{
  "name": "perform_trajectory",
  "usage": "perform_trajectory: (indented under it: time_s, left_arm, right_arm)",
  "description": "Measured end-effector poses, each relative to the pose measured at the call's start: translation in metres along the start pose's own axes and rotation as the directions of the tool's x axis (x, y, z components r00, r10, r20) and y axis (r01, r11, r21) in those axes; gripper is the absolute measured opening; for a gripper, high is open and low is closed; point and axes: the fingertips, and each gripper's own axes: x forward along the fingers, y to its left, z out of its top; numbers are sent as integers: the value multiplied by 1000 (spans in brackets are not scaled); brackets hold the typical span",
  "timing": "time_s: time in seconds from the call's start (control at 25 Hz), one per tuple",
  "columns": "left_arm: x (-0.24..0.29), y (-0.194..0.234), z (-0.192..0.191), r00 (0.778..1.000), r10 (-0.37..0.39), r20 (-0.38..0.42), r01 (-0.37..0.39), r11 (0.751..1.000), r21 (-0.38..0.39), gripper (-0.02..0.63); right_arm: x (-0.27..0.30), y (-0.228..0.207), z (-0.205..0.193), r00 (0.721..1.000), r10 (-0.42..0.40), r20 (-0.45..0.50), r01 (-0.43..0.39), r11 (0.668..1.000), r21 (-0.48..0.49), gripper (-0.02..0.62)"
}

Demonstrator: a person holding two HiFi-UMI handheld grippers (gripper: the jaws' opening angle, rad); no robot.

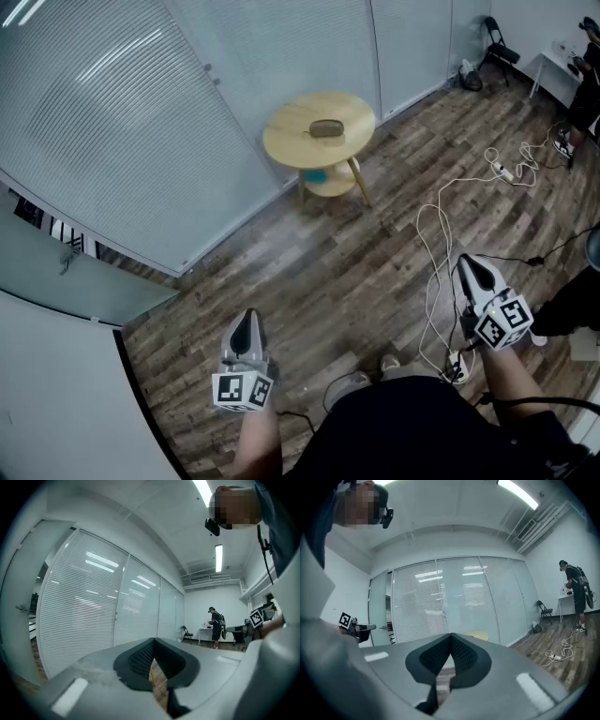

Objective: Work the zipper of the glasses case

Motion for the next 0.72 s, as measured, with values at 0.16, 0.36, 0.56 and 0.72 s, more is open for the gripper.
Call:
perform_trajectory:
  time_s: [0.16,0.36,0.56,0.72]
  left_arm:
    - [6,-7,0,1000,-22,-8,22,1000,18,0]
    - [17,-16,4,1000,-10,-20,11,1000,21,0]
    - [33,-33,7,1000,-11,-26,12,1000,25,0]
    - [52,-43,-3,999,-3,-34,4,999,41,0]
  right_arm:
    - [2,-3,1,1000,13,4,-13,1000,-14,5]
    - [5,-17,2,1000,21,4,-21,1000,-14,5]
    - [3,-38,-11,997,-38,-67,28,989,-147,5]
    - [12,-54,-11,999,-24,-40,15,978,-210,6]
